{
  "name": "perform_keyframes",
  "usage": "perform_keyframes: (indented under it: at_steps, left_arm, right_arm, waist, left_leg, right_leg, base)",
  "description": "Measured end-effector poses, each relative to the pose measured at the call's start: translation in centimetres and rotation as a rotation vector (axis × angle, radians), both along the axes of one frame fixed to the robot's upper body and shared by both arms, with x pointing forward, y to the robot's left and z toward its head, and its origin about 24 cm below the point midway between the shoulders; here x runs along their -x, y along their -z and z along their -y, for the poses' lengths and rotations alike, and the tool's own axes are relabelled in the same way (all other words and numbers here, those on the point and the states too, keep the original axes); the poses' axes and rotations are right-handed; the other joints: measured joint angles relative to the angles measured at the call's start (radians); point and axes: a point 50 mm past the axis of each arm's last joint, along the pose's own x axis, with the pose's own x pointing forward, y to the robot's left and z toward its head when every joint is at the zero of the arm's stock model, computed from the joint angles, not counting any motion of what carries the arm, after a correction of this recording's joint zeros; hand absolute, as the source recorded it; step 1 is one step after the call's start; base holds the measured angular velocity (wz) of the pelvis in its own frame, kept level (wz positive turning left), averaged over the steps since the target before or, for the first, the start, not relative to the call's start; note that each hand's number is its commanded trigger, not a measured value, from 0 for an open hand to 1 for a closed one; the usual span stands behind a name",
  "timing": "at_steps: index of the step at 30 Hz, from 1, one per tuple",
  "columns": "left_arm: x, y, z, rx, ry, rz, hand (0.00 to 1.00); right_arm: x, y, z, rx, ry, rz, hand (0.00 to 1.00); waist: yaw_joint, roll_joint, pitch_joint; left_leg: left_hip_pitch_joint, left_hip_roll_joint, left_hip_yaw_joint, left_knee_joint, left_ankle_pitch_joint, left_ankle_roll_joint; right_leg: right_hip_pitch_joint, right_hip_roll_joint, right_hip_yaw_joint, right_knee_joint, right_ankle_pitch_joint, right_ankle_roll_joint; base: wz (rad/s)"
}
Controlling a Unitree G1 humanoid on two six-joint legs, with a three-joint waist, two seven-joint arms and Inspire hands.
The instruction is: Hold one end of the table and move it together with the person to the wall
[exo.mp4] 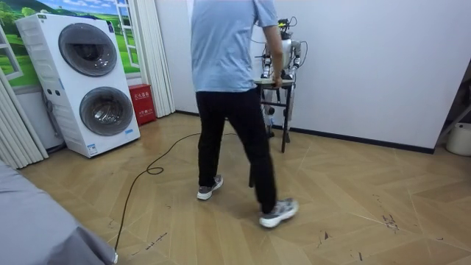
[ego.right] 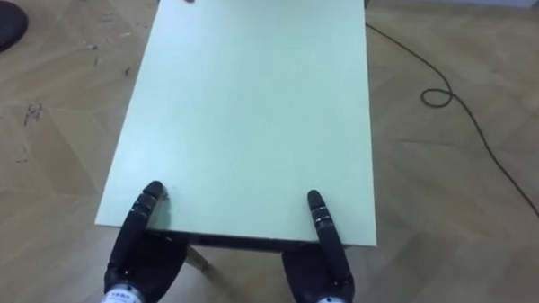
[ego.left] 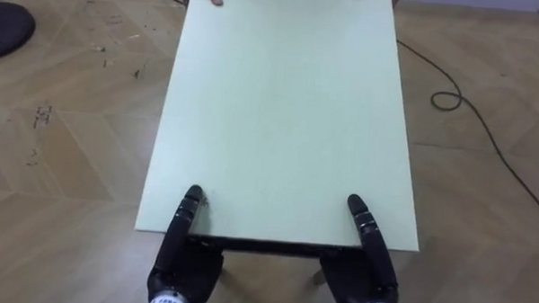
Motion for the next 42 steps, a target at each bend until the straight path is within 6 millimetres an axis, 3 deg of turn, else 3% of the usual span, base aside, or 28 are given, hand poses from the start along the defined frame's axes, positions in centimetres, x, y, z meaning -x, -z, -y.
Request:
perform_keyframes:
  at_steps: [5, 8, 10, 13, 17, 23, 26, 28, 29, 31, 33, 36, 42]
  left_arm:
    - [0.2, 0.1, -0.1, -0.001, -0.015, -0.003, 1.0]
    - [0.1, 0.0, 0.2, 0.014, -0.033, 0.003, 1.0]
    - [0.1, -0.1, 0.6, 0.031, -0.033, 0.006, 1.0]
    - [0.1, -0.3, 0.8, 0.042, -0.044, 0.014, 1.0]
    - [0.1, -0.2, 0.7, 0.037, -0.051, 0.015, 1.0]
    - [0.2, -0.2, 0.8, 0.043, -0.051, 0.001, 1.0]
    - [0.3, -0.1, 1.1, 0.047, -0.043, -0.014, 1.0]
    - [0.3, -0.1, 1.0, 0.038, -0.035, -0.015, 1.0]
    - [0.2, -0.2, 1.0, 0.035, -0.034, -0.011, 1.0]
    - [0.1, -0.2, 0.9, 0.029, -0.03, -0.006, 1.0]
    - [0.1, -0.2, 0.7, 0.023, -0.034, -0.006, 1.0]
    - [0.1, -0.2, 0.4, 0.017, -0.038, -0.004, 1.0]
    - [0.0, -0.5, 0.0, 0.006, -0.043, 0.0, 1.0]
  right_arm:
    - [-0.2, 0.0, -0.2, 0.004, -0.011, -0.008, 1.0]
    - [-0.9, -0.4, 0.1, 0.028, -0.025, 0.01, 1.0]
    - [-1.1, -0.7, 0.7, 0.051, -0.028, 0.025, 1.0]
    - [-1.5, -1.0, 0.7, 0.055, -0.031, 0.041, 1.0]
    - [-1.5, -1.0, 0.4, 0.056, -0.036, 0.044, 1.0]
    - [-1.4, -0.9, 0.5, 0.063, -0.034, 0.034, 1.0]
    - [-1.4, -0.8, 0.8, 0.079, -0.028, 0.015, 1.0]
    - [-1.2, -0.7, 0.8, 0.071, -0.019, 0.001, 1.0]
    - [-1.2, -0.7, 0.8, 0.071, -0.017, 0.001, 1.0]
    - [-1.1, -0.7, 0.7, 0.064, -0.014, 0.001, 1.0]
    - [-1.1, -0.6, 0.6, 0.063, -0.016, -0.001, 1.0]
    - [-1.1, -0.6, 0.4, 0.06, -0.023, -0.002, 1.0]
    - [-1.3, -0.7, 0.0, 0.052, -0.029, 0.003, 1.0]
  waist:
    - [0.002, 0.009, 0.0036]
    - [-0.006, 0.03, 0.0055]
    - [-0.009, 0.057, 0.0052]
    - [-0.014, 0.081, 0.0047]
    - [-0.01, 0.082, 0.0047]
    - [-0.013, 0.071, 0.0106]
    - [-0.027, 0.066, 0.0129]
    - [-0.056, 0.05, 0.0149]
    - [-0.06, 0.047, 0.0165]
    - [-0.062, 0.04, 0.0178]
    - [-0.058, 0.038, 0.0168]
    - [-0.024, 0.032, 0.0158]
    - [0.031, 0.013, 0.0142]
  left_leg:
    - [-0.009, -0.003, -0.062, 0.019, -0.001, 0.001]
    - [-0.021, -0.012, -0.101, 0.023, 0.0, 0.002]
    - [-0.032, -0.022, -0.13, 0.018, 0.006, 0.008]
    - [-0.043, -0.035, -0.148, 0.012, 0.013, 0.012]
    - [-0.031, -0.049, -0.156, -0.01, 0.021, 0.017]
    - [-0.03, -0.088, -0.177, -0.016, 0.027, 0.037]
    - [-0.038, -0.116, -0.22, -0.013, 0.026, 0.059]
    - [-0.038, -0.152, -0.294, -0.003, 0.035, 0.076]
    - [-0.042, -0.161, -0.311, 0.002, 0.036, 0.079]
    - [-0.046, -0.183, -0.359, 0.01, 0.041, 0.086]
    - [-0.052, -0.192, -0.386, 0.014, 0.042, 0.086]
    - [-0.055, -0.192, -0.404, 0.013, 0.047, 0.079]
    - [-0.071, -0.185, -0.461, 0.002, 0.074, 0.046]
  right_leg:
    - [0.035, -0.009, -0.056, -0.001, -0.018, 0.004]
    - [0.051, -0.016, -0.093, -0.001, -0.032, 0.01]
    - [0.054, -0.026, -0.116, 0.004, -0.038, 0.017]
    - [0.054, -0.042, -0.151, 0.015, -0.047, 0.024]
    - [0.068, -0.057, -0.174, 0.02, -0.057, 0.035]
    - [0.06, -0.126, -0.189, 0.132, -0.1, 0.069]
    - [0.042, -0.169, -0.156, 0.238, -0.116, 0.083]
    - [0.053, -0.186, -0.1, 0.268, -0.132, 0.101]
    - [0.058, -0.185, -0.076, 0.263, -0.136, 0.104]
    - [0.095, -0.162, 0.01, 0.195, -0.146, 0.111]
    - [0.139, -0.143, 0.037, 0.122, -0.145, 0.112]
    - [0.175, -0.121, 0.036, 0.039, -0.128, 0.141]
    - [0.212, -0.082, 0.033, -0.009, -0.121, 0.138]
  base:
    - [0.41]
    - [0.43]
    - [0.41]
    - [0.34]
    - [0.26]
    - [0.39]
    - [0.69]
    - [0.89]
    - [0.9]
    - [0.66]
    - [0.45]
    - [0.22]
    - [0.29]
